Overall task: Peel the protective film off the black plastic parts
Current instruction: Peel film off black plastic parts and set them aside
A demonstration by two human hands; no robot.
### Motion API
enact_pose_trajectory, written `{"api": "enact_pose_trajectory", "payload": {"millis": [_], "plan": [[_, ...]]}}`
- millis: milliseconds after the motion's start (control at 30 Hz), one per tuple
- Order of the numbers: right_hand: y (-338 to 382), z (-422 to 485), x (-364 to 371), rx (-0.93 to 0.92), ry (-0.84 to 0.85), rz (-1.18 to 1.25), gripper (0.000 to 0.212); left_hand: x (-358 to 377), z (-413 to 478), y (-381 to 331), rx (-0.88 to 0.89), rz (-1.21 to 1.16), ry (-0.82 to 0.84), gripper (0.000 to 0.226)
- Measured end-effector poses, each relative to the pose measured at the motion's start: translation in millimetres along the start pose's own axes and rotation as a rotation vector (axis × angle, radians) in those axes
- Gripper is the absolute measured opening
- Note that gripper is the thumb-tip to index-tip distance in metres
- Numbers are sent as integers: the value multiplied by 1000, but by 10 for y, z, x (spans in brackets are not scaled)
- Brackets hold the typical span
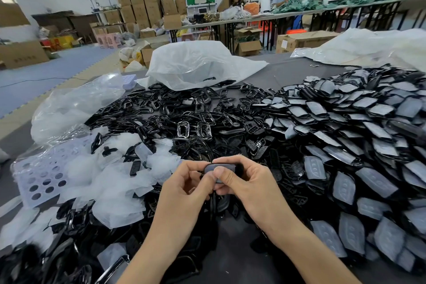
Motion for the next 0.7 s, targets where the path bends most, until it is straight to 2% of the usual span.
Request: {"api": "enact_pose_trajectory", "payload": {"millis": [200,400,533,700], "plan": [[17,-16,-36,-29,-40,-51,10,35,-42,24,16,46,-61,15],[-57,8,-40,62,-59,136,14,-1,-41,1,8,46,-83,24],[-124,28,-24,135,-66,262,19,-21,-42,-1,30,86,-89,17],[-149,39,-15,185,-42,315,14,-34,-43,-22,51,107,-81,19]]}}
Point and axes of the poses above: each hand's wrist, its own z-axis towards the middle knuckle, its own x-axis out of the palm, y = z × x, the point moved 6 cm from there along z, towards the middle knuckle, and after that the axes turned 15 degrees about z, right-handed, at the moved point
